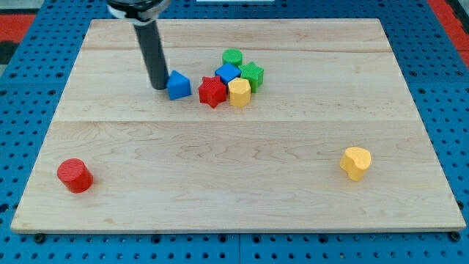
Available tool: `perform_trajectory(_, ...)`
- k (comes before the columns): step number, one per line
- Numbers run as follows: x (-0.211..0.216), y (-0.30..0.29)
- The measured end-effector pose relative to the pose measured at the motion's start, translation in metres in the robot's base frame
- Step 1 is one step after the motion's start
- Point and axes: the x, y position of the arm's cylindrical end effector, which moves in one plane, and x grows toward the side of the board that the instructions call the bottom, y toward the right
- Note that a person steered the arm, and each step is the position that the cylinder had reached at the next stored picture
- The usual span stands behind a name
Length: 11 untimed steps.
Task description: Move the red circle towards center
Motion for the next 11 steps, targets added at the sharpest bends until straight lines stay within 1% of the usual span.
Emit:
perform_trajectory(1,0.003,0.024)
perform_trajectory(2,0.064,-0.075)
perform_trajectory(3,0.120,-0.067)
perform_trajectory(4,0.160,-0.039)
perform_trajectory(5,0.214,-0.068)
perform_trajectory(6,0.217,-0.132)
perform_trajectory(7,0.185,-0.129)
perform_trajectory(9,0.132,-0.093)
perform_trajectory(10,0.128,-0.046)
perform_trajectory(11,0.122,-0.019)
